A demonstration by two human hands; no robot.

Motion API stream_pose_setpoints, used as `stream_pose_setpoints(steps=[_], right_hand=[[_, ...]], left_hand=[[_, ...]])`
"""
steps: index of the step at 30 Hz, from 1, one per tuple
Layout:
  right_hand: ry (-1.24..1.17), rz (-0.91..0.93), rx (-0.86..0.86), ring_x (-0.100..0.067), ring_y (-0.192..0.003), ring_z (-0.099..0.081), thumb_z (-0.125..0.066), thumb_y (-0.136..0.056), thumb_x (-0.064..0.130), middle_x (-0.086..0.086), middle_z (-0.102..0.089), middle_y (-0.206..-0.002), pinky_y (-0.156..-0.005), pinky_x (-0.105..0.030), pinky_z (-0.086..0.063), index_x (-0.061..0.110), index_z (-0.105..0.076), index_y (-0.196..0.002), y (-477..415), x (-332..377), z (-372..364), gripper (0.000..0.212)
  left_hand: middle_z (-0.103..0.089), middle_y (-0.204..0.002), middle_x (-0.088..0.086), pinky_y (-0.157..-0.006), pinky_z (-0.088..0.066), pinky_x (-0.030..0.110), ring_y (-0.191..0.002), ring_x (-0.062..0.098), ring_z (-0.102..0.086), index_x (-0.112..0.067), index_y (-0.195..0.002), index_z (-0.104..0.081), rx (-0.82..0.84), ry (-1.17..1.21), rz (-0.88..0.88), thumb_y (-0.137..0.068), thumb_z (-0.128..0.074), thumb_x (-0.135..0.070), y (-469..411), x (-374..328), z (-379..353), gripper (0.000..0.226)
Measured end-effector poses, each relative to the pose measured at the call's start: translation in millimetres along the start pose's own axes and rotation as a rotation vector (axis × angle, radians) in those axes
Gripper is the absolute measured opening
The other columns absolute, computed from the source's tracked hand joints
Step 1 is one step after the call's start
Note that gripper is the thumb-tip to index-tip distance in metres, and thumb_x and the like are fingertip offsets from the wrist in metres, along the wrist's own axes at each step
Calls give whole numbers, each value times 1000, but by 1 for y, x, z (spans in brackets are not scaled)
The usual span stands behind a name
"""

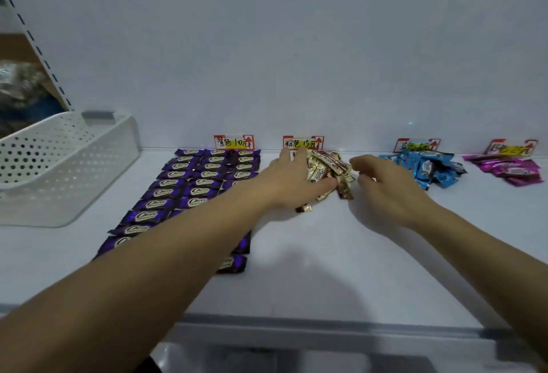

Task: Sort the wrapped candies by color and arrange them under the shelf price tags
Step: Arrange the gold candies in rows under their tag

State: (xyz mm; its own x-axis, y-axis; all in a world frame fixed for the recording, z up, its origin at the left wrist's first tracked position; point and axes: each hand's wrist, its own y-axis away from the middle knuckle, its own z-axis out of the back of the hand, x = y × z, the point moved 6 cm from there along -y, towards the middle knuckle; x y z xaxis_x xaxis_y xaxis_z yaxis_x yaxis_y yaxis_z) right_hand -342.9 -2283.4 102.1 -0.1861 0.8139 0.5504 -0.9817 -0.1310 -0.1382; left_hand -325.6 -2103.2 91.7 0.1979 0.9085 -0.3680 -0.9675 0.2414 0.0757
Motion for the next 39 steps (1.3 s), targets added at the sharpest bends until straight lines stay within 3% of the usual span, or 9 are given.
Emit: stream_pose_setpoints(steps=[4,7,9,13,18,23,28,34,39], right_hand=[[-299,-96,39,-21,-135,-46,-41,-101,22,-4,-53,-146,-112,-34,-35,15,-52,-143,-41,-8,-8,44],[-446,-159,114,-30,-123,-58,-45,-91,37,-9,-63,-132,-110,-48,-43,21,-64,-127,-66,-19,-20,44],[-520,-194,131,-33,-112,-65,-50,-96,33,-16,-68,-120,-102,-47,-51,13,-69,-115,-76,-24,-22,33],[-734,-277,182,-11,-73,-73,-54,-98,14,-15,-73,-101,-61,-22,-58,2,-69,-108,-82,-34,-11,21],[-498,-301,199,-23,-94,-68,-54,-96,28,-7,-70,-107,-84,-39,-56,16,-70,-107,-70,-56,16,23],[-506,-262,95,-14,-85,-63,-55,-98,28,-2,-66,-94,-79,-32,-50,14,-71,-96,-49,-75,34,22],[-597,-194,39,-10,-99,-66,-50,-98,27,3,-66,-114,-91,-36,-54,28,-76,-100,-33,-83,28,26],[-627,-61,119,14,-72,-63,-42,-105,18,25,-70,-78,-53,-2,-42,24,-75,-102,-22,-66,16,34],[-636,27,133,7,-89,-66,-40,-106,18,14,-75,-98,-68,-3,-44,23,-74,-110,-16,-52,9,34]], left_hand=[[-1,-165,17,-120,-16,53,-150,41,-10,-33,-158,5,-55,-56,114,-66,-48,-94,-35,-2,-29,122],[-14,-162,14,-120,-9,59,-150,36,-14,-49,-152,-9,-177,-43,72,-60,-41,-100,-52,0,-37,110],[-24,-157,8,-119,-10,62,-148,29,-21,-51,-147,-18,-231,-19,45,-61,-41,-99,-59,-2,-40,101],[-38,-151,-7,-115,-20,64,-142,19,-32,-44,-146,-29,-268,-29,-41,-74,-47,-87,-61,-16,-40,86],[-53,-128,-6,-102,-42,47,-121,18,-48,-35,-136,-46,-331,39,-111,-77,-54,-72,-56,-51,-50,71],[-50,-122,3,-96,-43,39,-114,25,-45,-29,-137,-45,-406,78,-110,-85,-60,-61,-47,-89,-67,64],[-51,-117,2,-89,-45,39,-106,22,-46,-32,-140,-42,-431,-5,-105,-86,-59,-61,-36,-86,-61,64],[-51,-121,4,-79,-47,35,-105,26,-56,-33,-147,-30,-350,-142,-91,-92,-52,-63,-14,-73,-48,67],[-66,-113,-3,-74,-49,34,-97,25,-63,-38,-140,-35,-370,-80,-109,-92,-57,-56,-2,-62,-37,56]])
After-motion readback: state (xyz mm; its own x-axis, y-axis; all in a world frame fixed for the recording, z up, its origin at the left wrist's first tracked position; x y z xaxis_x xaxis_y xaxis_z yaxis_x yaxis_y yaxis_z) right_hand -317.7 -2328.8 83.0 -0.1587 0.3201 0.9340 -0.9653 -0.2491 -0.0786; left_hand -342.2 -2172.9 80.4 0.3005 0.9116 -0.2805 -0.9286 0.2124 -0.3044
